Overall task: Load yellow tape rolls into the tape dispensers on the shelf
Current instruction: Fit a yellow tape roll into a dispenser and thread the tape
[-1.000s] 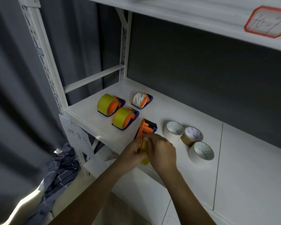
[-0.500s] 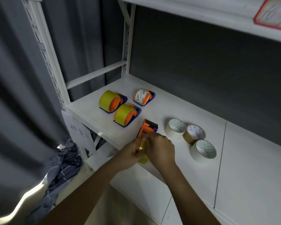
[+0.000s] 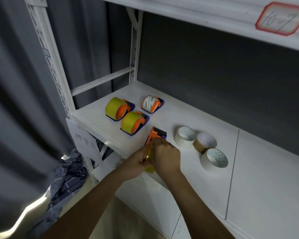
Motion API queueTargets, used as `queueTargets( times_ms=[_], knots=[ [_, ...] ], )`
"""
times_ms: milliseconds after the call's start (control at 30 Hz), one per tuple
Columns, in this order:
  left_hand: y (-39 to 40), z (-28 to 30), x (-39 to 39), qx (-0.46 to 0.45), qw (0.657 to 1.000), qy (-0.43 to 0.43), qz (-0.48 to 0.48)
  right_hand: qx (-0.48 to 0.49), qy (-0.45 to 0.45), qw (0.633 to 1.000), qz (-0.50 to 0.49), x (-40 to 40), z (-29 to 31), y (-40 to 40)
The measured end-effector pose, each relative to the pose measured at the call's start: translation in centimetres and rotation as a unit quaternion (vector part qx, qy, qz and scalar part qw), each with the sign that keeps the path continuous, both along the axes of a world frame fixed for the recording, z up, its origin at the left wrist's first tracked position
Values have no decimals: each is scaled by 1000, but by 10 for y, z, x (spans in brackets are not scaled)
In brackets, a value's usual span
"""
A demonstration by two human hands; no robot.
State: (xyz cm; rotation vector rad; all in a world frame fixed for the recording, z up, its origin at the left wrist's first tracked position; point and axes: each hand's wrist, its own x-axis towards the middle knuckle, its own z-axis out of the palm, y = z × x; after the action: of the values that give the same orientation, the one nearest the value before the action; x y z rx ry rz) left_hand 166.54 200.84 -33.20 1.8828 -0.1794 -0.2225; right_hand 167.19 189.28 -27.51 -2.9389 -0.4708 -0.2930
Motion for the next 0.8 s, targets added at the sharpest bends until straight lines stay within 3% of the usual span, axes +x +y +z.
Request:
queueTargets(
  times_ms=[167,267,400,500,667,800],
  knots=[
    [-1,9,-7,-8,999,-11,-34,17,25,1000,4,9,6,-13],
    [0,11,-10,-43,998,2,-46,118,73,990,-5,19,9,-25],
    [-1,14,-11,-117,991,67,-16,268,154,951,23,22,4,-36],
    [-5,18,-9,-127,986,104,32,314,181,932,26,20,-3,-38],
    [-10,21,1,13,990,87,107,404,245,882,-2,16,-10,-36],
    [-14,17,5,24,989,62,133,495,230,838,-30,8,-12,-38]
  ],
)
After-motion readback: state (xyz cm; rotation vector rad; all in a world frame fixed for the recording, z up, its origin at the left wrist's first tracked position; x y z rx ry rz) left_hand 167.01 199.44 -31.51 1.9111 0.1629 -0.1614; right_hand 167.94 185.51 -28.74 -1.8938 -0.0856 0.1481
